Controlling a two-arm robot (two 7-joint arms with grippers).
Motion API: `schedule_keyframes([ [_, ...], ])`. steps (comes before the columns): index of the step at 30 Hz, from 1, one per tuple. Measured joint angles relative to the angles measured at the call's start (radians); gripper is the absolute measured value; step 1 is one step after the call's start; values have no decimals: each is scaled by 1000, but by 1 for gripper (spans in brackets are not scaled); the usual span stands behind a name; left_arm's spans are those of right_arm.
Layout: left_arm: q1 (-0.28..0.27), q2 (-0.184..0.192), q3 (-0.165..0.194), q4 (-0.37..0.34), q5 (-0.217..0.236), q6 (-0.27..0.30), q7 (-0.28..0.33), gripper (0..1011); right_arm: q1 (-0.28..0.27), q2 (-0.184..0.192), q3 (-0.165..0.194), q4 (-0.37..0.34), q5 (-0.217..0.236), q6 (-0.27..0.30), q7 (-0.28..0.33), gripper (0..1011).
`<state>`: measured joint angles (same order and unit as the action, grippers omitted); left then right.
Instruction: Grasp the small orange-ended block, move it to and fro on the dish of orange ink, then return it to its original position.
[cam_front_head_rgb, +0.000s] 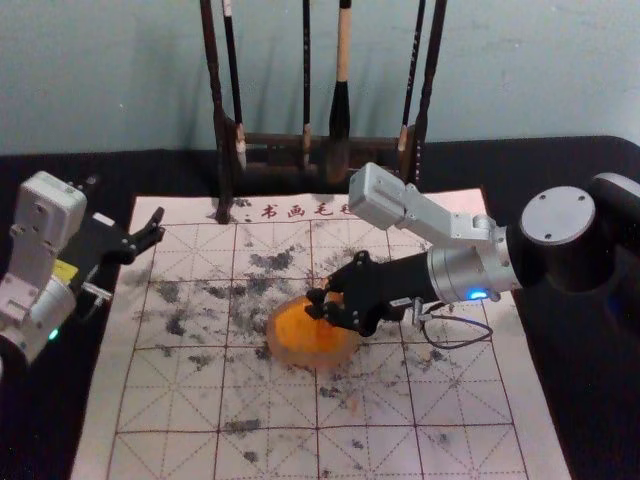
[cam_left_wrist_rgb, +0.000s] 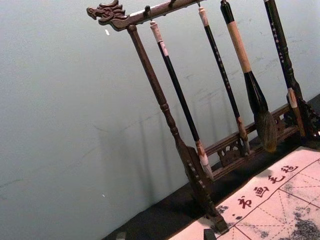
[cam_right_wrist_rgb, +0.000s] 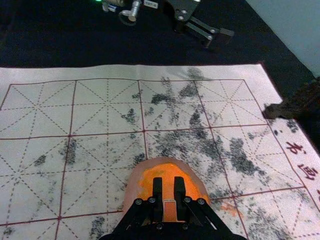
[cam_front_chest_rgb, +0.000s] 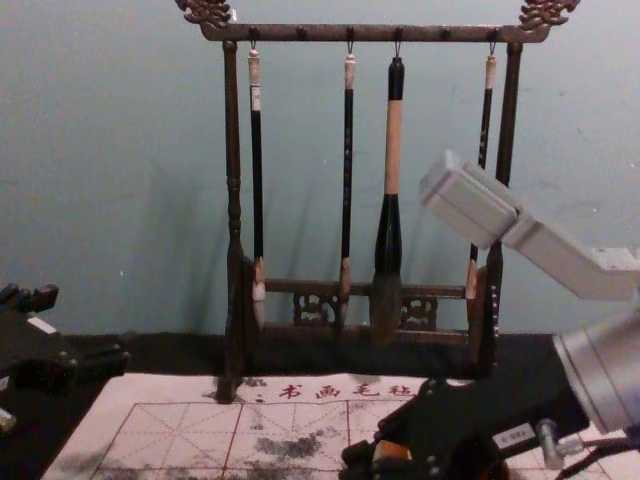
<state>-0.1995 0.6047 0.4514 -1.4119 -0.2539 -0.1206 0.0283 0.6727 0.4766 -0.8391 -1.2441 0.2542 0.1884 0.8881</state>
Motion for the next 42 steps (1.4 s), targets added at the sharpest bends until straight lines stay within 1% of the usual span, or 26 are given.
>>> schedule_keyframes([
  [7, 0, 0, 0, 0, 0, 0, 0, 1001, 0, -2, -10, -7, 7, 1, 7, 118],
  [18, 0, 0, 0, 0, 0, 0, 0, 1001, 11, -18, -25, 3, 14, -2, 10, 118],
  [25, 0, 0, 0, 0, 0, 0, 0, 1001, 24, -39, -35, 29, 13, -6, 11, 118],
  [34, 0, 0, 0, 0, 0, 0, 0, 1001, 39, -59, -38, 54, 13, -12, 8, 119],
  [42, 0, 0, 0, 0, 0, 0, 0, 1001, 56, -79, -37, 94, 3, -15, -7, 119],
])
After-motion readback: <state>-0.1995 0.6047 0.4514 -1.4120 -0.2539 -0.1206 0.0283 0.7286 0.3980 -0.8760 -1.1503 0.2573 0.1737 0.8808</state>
